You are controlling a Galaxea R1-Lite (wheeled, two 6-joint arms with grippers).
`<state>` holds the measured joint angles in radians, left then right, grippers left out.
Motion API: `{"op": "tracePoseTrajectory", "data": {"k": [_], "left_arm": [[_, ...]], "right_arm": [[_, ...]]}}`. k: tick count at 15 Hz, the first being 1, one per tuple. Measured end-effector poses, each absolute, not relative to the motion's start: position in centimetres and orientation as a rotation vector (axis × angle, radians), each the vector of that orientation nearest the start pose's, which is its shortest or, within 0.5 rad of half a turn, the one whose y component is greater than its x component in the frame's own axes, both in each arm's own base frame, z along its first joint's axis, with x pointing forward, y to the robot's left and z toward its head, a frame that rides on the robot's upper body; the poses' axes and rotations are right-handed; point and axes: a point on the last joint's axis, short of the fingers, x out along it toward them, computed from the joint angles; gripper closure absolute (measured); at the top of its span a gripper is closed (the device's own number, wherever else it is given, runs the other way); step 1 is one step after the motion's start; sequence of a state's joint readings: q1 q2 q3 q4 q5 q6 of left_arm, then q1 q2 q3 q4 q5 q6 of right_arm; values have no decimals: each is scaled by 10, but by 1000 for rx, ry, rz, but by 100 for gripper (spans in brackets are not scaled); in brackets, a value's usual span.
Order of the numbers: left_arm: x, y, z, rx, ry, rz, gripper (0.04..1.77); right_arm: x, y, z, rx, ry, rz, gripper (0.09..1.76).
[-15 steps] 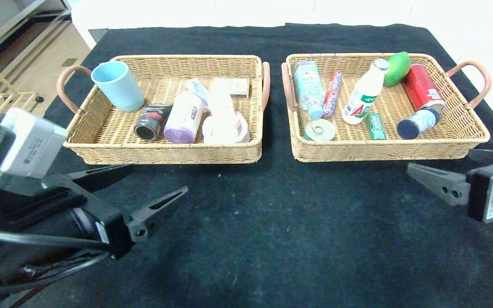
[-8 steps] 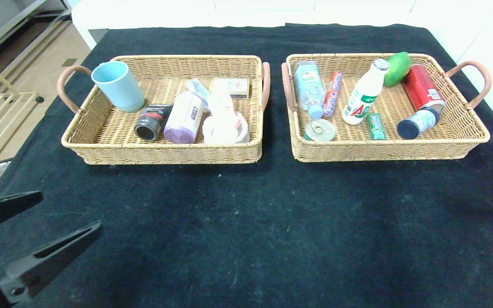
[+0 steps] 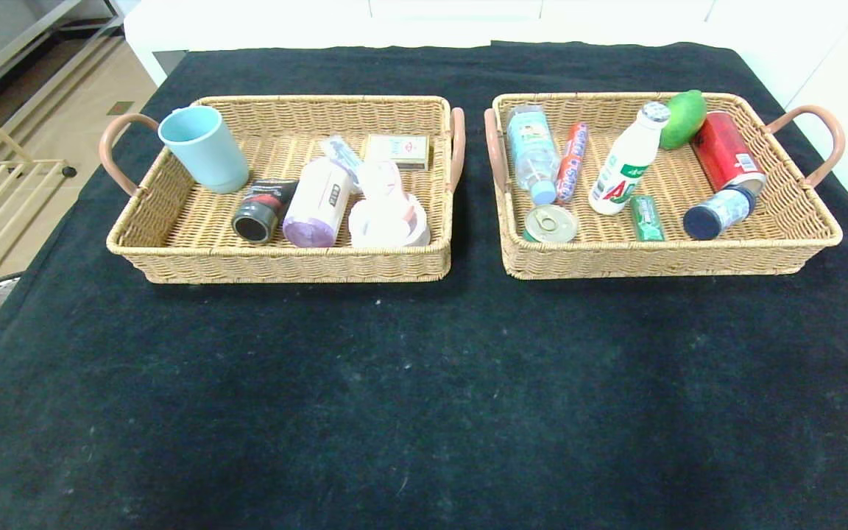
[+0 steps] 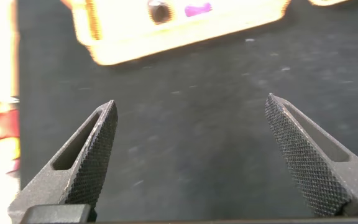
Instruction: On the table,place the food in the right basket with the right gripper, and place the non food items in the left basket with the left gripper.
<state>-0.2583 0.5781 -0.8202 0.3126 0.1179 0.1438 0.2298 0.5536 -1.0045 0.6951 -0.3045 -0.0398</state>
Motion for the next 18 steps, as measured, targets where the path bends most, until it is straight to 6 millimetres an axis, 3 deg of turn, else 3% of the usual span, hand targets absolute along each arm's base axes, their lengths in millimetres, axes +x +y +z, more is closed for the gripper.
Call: {"op": "tracePoseTrajectory", "data": {"k": [5, 11, 15, 18], "left_arm": [[-30, 5, 266, 159, 17, -73, 9], [-52, 3, 222, 145, 42, -47, 9], [-65, -1, 189, 108, 12, -104, 9], [-62, -2, 155, 105, -3, -115, 9]], "right_arm": [[-65, -13, 249, -74, 235, -193, 15], [-77, -9, 197, -67, 272, -238, 15], [-89, -4, 174, -41, 208, -129, 14], [-89, -2, 158, -4, 105, -57, 14]]}}
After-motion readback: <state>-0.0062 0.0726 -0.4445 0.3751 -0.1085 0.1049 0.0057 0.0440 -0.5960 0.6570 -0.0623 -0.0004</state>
